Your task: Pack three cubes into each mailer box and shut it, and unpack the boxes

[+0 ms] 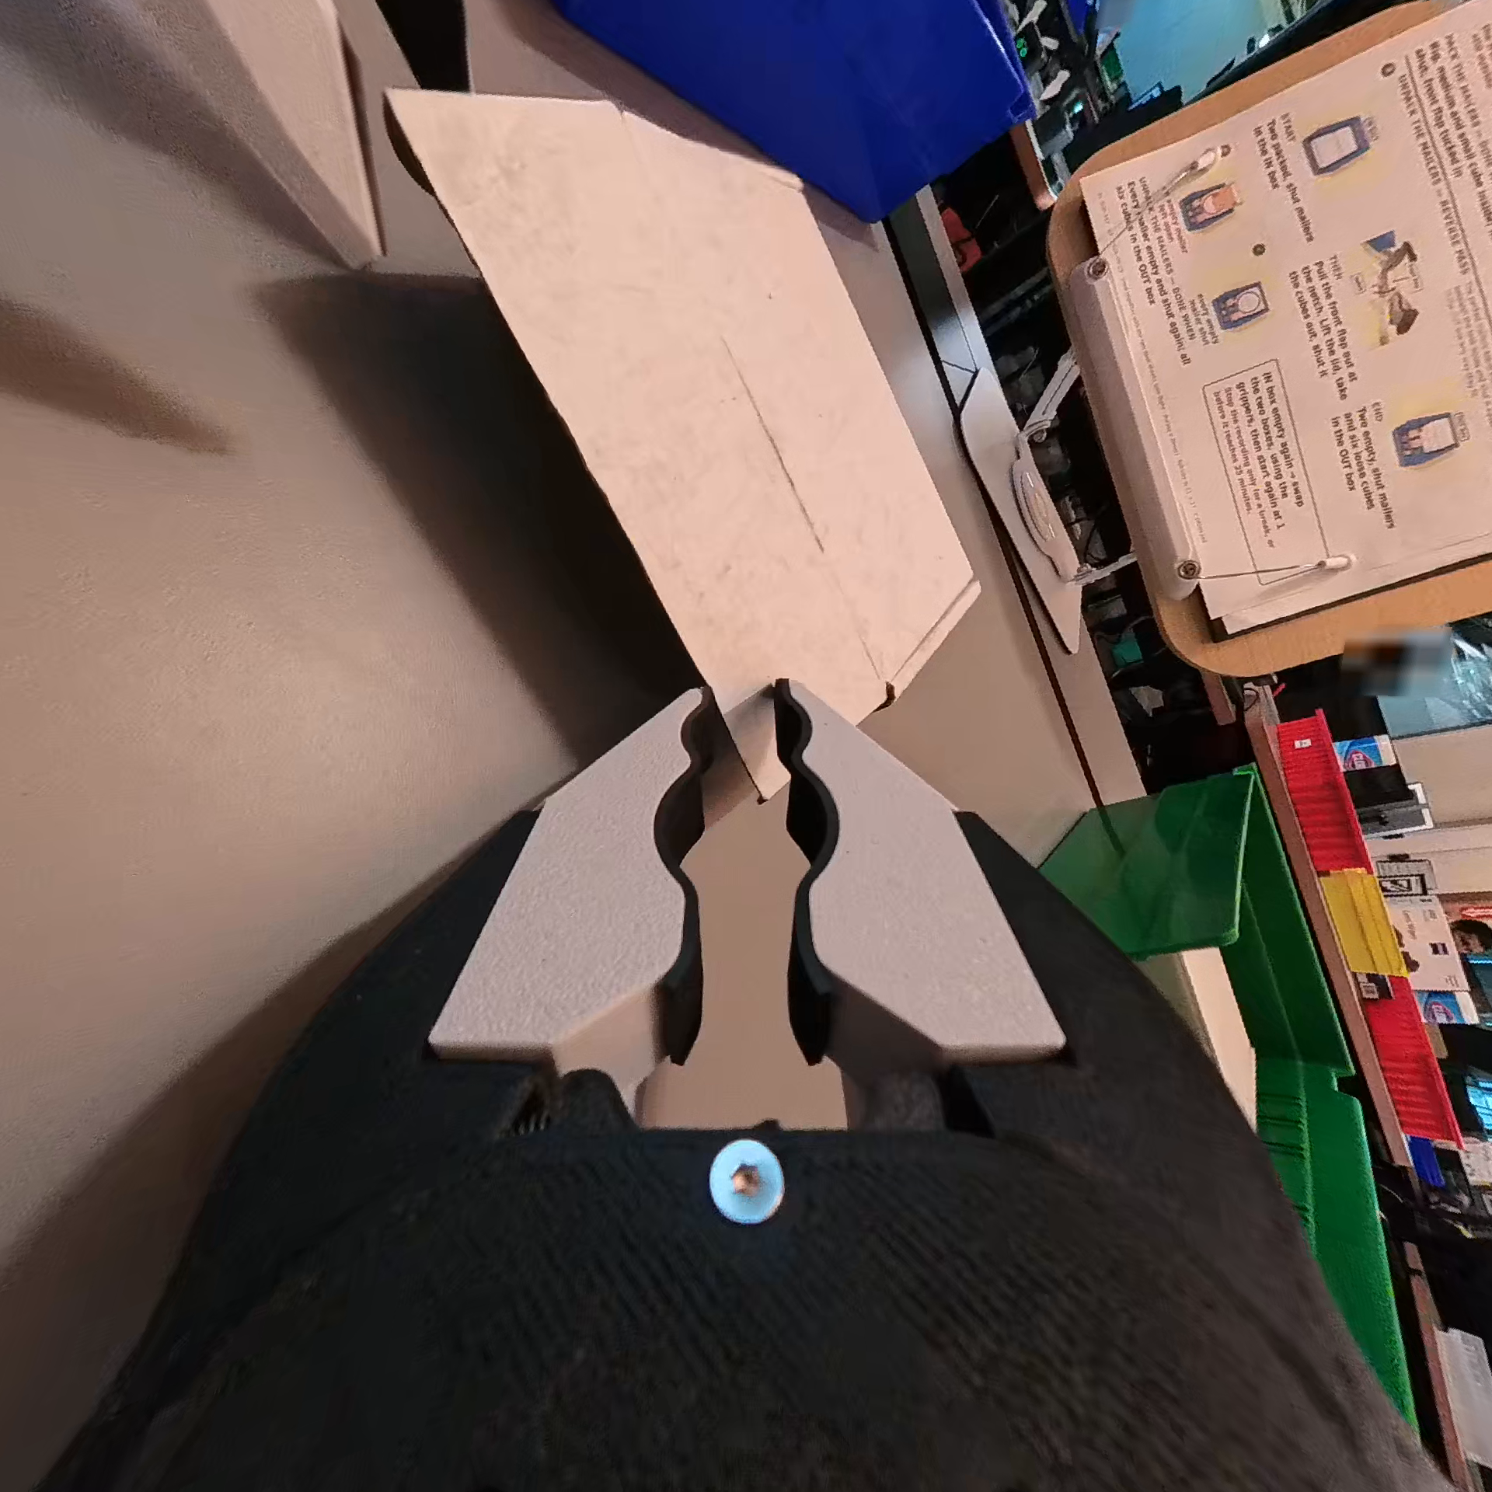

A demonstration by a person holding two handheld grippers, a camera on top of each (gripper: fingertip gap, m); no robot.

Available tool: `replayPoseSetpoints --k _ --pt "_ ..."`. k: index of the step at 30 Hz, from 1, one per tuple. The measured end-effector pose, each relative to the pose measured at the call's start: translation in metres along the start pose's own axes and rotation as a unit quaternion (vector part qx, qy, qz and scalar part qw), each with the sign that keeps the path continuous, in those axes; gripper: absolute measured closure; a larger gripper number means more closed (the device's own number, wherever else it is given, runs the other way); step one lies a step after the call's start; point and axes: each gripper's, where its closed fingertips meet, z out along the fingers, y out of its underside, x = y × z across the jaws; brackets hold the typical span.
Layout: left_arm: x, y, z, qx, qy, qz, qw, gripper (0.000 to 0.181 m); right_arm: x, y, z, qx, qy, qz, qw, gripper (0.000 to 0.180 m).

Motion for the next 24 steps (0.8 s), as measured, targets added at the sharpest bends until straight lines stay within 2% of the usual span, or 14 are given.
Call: replayPoseSetpoints --k 6,12,15,21,24 --pt "-0.014 -0.005 0.01 -0.003 -0.039 -0.019 0.999 0.128 0.0 -0.003 0.003 0.019 -0.014 0.03 0.999 0.166" --pt "-0.019 -0.017 0.005 0.009 -0.019 -0.065 0.998 0.131 0.003 -0.003 0.002 0.043 -0.033 0.068 0.996 0.166" --pt "-0.028 -0.026 0.005 0.029 -0.028 -0.083 0.996 0.14 0.003 -0.003 0.002 0.044 -0.036 0.075 0.996 0.166" --pt "-0.03 -0.013 0.018 0.002 -0.038 -0.085 0.996 0.141 -0.001 -0.001 0.003 0.042 -0.051 0.074 0.995 0.164" --pt "-0.03 -0.013 0.017 -0.002 -0.029 -0.098 0.995 0.142 -0.002 -0.004 -0.005 0.065 -0.079 0.111 0.989 0.16"
